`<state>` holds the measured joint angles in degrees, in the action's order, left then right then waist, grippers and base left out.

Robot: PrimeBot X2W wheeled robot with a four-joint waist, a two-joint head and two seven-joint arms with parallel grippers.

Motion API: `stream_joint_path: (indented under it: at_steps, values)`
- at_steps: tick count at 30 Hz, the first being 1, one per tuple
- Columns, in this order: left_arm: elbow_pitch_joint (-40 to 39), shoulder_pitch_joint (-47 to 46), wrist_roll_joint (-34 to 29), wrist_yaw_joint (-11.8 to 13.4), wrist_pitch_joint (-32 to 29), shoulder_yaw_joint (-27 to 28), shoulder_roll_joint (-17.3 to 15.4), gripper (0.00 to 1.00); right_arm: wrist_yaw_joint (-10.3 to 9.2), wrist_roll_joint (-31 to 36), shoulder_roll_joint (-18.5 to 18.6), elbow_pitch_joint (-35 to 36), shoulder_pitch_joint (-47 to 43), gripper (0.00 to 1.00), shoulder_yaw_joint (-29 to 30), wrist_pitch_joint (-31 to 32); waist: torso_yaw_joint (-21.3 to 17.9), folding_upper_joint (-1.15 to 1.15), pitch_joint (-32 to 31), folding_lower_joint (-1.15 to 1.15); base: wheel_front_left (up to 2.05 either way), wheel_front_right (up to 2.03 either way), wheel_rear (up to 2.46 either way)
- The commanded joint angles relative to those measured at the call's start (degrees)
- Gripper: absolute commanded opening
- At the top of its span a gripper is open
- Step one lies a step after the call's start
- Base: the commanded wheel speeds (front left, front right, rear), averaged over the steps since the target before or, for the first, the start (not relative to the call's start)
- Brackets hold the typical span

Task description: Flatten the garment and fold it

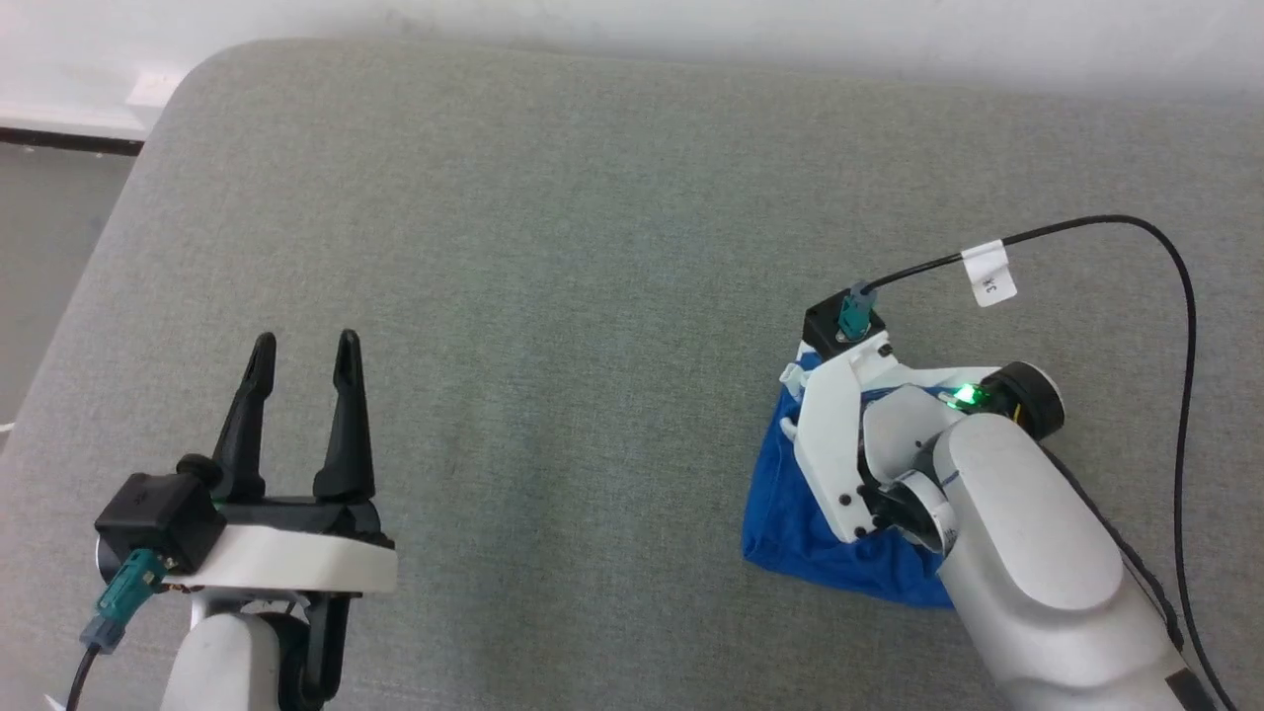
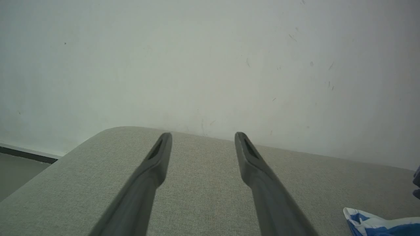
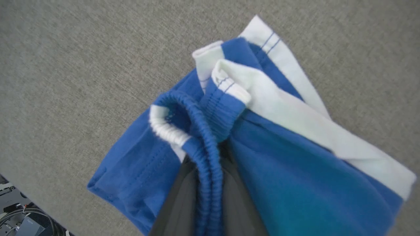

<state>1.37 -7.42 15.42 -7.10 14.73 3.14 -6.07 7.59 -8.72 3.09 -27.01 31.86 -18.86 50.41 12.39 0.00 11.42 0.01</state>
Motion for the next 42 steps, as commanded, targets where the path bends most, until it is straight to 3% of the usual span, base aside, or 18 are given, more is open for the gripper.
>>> stream_joint_path:
  at_steps: [1,7,14,20,24,29,34,42]
  values:
    - [0.3,-0.6,0.5,-0.4,0.3,0.0,-0.4,1.00,-0.10,-0.1,-0.2,-1.3,1.1,1.00,-1.1,-1.5,0.4,0.00,0.4,-0.01,0.00,0.00,0.00]
    - [0.4,0.1,0.2,-0.4,0.3,0.6,-0.6,1.00,-0.10,-2.7,-0.2,-1.4,3.2,1.00,-5.2,-3.4,-1.1,0.00,-0.4,-0.01,0.00,0.00,0.00]
    - [0.4,0.6,0.0,-0.4,0.3,1.2,-1.1,1.00,-0.10,-7.7,-0.2,6.9,4.8,1.00,-7.9,-5.4,-4.4,0.00,-2.2,-0.01,0.00,0.00,0.00]
    - [-0.4,1.6,-0.8,-0.4,0.3,2.1,-1.0,1.00,-0.10,-2.0,0.0,14.9,2.1,1.00,0.6,-4.4,-7.5,0.00,-3.5,-0.01,0.00,0.00,0.00]
    - [-1.0,1.6,-1.2,-0.4,0.3,1.8,-0.6,1.00,-0.10,3.1,1.5,19.0,-3.4,1.00,7.8,-2.1,-8.1,0.00,-3.4,-0.01,0.00,0.00,0.00]
    - [-1.3,1.4,-1.0,-0.4,0.3,1.4,-0.7,1.00,-0.10,5.8,1.4,21.7,-11.4,1.00,12.1,0.4,-8.1,0.00,-2.8,-0.01,0.00,0.00,0.00]
    - [-1.1,1.5,-1.1,-0.4,0.3,1.5,-1.0,1.00,-0.10,7.3,0.6,20.3,-15.4,1.00,9.5,-2.4,-8.0,0.00,-2.2,-0.01,0.00,0.00,0.00]
    - [-0.5,0.9,-0.8,-0.4,0.3,0.9,-1.4,1.00,-0.10,10.2,0.0,10.5,-15.6,1.00,8.6,-4.9,-6.7,0.00,-1.8,-0.01,0.00,0.00,0.00]
